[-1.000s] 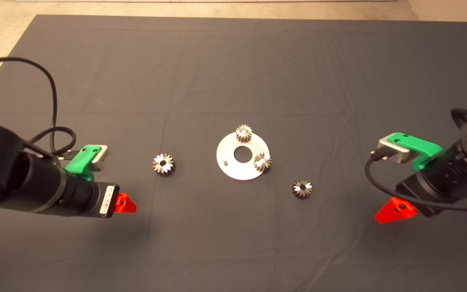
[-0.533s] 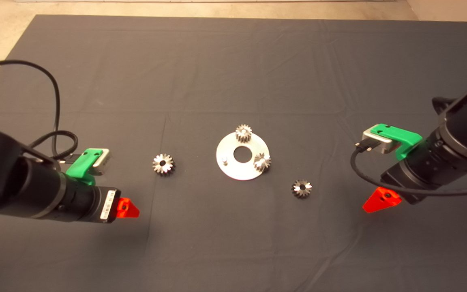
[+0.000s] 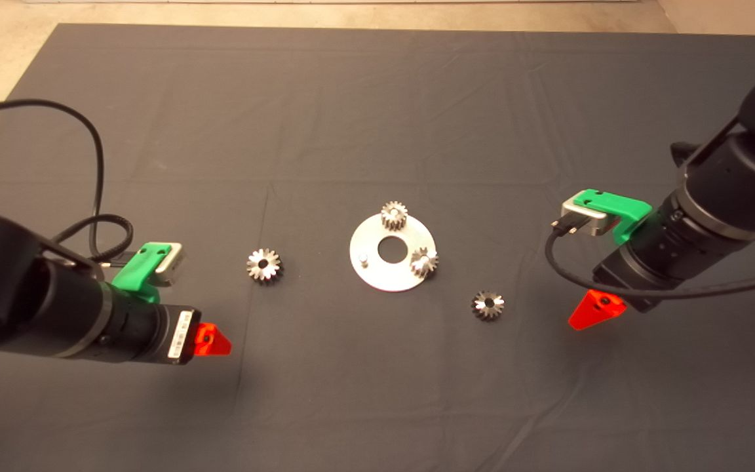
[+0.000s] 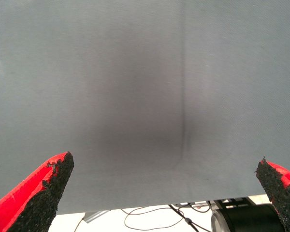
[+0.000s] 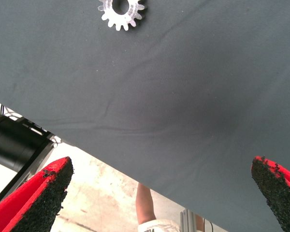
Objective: Remove an incorrectly installed larger gear and replace it with the correct smaller gear
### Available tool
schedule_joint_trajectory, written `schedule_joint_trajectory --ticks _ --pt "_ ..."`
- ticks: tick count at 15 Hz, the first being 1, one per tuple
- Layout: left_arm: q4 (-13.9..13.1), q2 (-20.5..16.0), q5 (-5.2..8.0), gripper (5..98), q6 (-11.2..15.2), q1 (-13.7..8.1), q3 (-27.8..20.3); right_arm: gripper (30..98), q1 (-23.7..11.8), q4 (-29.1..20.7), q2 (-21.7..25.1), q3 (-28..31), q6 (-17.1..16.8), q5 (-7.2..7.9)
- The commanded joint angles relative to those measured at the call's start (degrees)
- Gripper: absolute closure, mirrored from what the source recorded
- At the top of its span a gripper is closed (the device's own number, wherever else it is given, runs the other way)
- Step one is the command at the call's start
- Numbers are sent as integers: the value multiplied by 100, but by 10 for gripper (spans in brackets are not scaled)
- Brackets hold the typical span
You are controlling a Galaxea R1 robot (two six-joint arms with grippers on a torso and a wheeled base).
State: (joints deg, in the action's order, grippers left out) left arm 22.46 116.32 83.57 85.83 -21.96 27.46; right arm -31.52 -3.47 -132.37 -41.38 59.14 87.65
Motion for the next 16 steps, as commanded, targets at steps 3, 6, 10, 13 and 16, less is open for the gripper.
schedule_joint_trajectory --ticks 3,6,10,13,16 --pt "-75 -17 54 61 30 -81 -67 307 269 855 -259 -492 -614 735" --pt "-75 -8 81 61 21 -81 -67 307 480 1239 -565 -623 -1031 735" --pt "-75 -17 125 61 21 -81 -58 307 502 1710 -770 -633 -1472 735" --pt "-92 -17 342 61 30 -81 -49 307 559 1883 -998 -589 -1514 735" --pt "-240 -17 432 61 28 -81 -14 307 609 1938 -1129 -572 -1511 735"
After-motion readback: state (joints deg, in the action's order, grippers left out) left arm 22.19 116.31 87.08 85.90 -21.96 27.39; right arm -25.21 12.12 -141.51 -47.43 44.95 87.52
